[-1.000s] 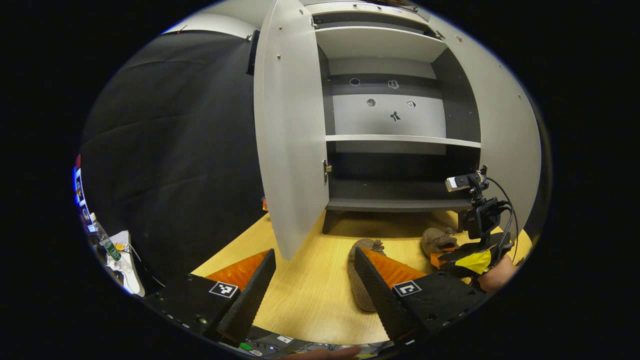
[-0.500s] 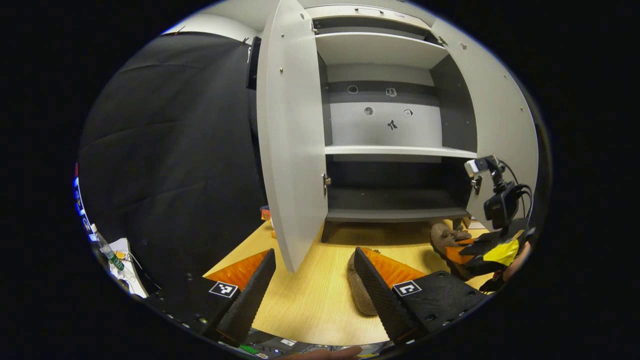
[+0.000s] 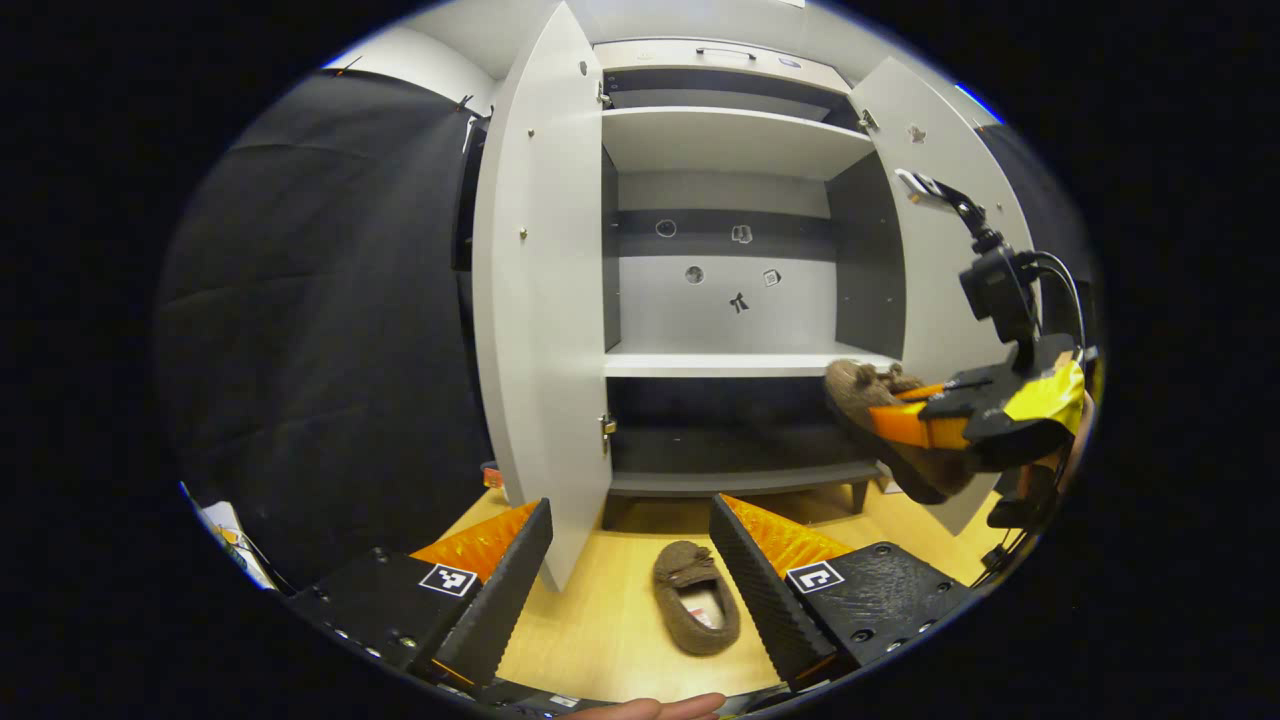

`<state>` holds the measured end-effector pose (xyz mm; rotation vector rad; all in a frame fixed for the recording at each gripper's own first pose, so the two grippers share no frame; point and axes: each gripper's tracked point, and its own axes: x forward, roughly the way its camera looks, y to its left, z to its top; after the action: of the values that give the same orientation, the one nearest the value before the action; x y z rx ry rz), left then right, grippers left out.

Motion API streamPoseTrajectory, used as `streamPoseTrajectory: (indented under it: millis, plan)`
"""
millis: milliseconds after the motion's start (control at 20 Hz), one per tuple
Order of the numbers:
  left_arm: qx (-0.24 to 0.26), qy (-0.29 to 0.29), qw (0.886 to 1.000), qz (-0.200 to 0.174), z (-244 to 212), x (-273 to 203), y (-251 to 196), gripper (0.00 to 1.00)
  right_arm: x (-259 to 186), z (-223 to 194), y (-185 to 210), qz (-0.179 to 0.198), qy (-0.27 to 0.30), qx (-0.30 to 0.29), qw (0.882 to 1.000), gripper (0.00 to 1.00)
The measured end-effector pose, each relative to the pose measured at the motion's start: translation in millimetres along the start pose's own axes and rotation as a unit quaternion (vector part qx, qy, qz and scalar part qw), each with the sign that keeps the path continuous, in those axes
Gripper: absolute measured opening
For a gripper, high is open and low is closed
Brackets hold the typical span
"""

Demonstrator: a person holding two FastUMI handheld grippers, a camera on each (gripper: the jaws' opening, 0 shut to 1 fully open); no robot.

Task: Grab one shoe with the right hand and put it into the shoe cabinet, grab the other shoe with the left hand and put it into the shoe cabinet; then close the right door with the right hand and the left door with the left hand.

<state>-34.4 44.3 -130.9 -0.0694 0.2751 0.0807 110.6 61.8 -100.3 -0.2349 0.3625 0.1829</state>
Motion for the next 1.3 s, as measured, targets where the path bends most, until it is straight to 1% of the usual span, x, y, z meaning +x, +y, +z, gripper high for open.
streamPoseTrajectory:
  millis: [100, 250, 350, 450, 600, 700, 850, 900, 950, 1000, 1100, 1150, 1200, 1250, 1300]
  plan:
    - [-0.007, -0.009, 1.0, -0.008, 11, -5, 0, 0.96, 1, 37, -3, -0.001, -0.019, -0.004, 1.0, 0.04]
    - [-0.008, -0.013, 1.0, -0.002, 13, -11, 15, 0.96, 27, 76, -22, -0.015, -0.019, -0.022, 0.999, 0.04]
    - [-0.011, -0.011, 1.0, 0.009, 11, -18, 30, 0.96, 55, 105, -36, -0.02, -0.015, -0.019, 1.0, 0.04]
    - [-0.012, -0.006, 0.999, 0.032, 5, -28, 53, 0.96, 93, 128, -53, -0.02, 0.006, -0.022, 1.0, 0.04]
    - [-0.033, 0.023, 0.997, 0.062, -19, -47, 82, 0.97, 143, 154, -75, -0.026, 0.034, -0.001, 0.999, 0.04]
    - [-0.053, 0.047, 0.994, 0.083, -37, -59, 96, 0.95, 177, 154, -91, -0.038, 0.062, -0.001, 0.997, 0.04]
    - [-0.071, 0.065, 0.988, 0.119, -52, -68, 114, 0.95, 212, 129, -104, -0.05, 0.11, 0.014, 0.993, 0.04]
    - [-0.072, 0.064, 0.987, 0.129, -50, -70, 116, 0.96, 219, 118, -104, -0.048, 0.125, 0.027, 0.991, 0.04]
    - [-0.072, 0.058, 0.987, 0.131, -45, -72, 117, 0.95, 223, 115, -99, -0.038, 0.124, 0.042, 0.991, 0.04]
    - [-0.069, 0.051, 0.988, 0.125, -40, -70, 113, 0.95, 222, 117, -100, -0.042, 0.121, 0.043, 0.991, 0.04]
    - [-0.054, 0.04, 0.992, 0.111, -33, -66, 101, 0.95, 222, 118, -103, -0.054, 0.125, 0.02, 0.991, 0.02]
    - [-0.046, 0.036, 0.993, 0.101, -31, -64, 94, 0.95, 222, 117, -101, -0.052, 0.126, 0.013, 0.991, 0.04]
    - [-0.039, 0.032, 0.995, 0.089, -28, -61, 85, 0.95, 222, 117, -100, -0.048, 0.123, 0.011, 0.991, 0.05]
    - [-0.034, 0.033, 0.996, 0.075, -29, -60, 77, 0.95, 218, 120, -94, -0.034, 0.117, 0.014, 0.992, 0.08]
    - [-0.031, 0.035, 0.997, 0.063, -29, -59, 69, 0.95, 218, 124, -94, -0.031, 0.108, 0.012, 0.994, 0.13]
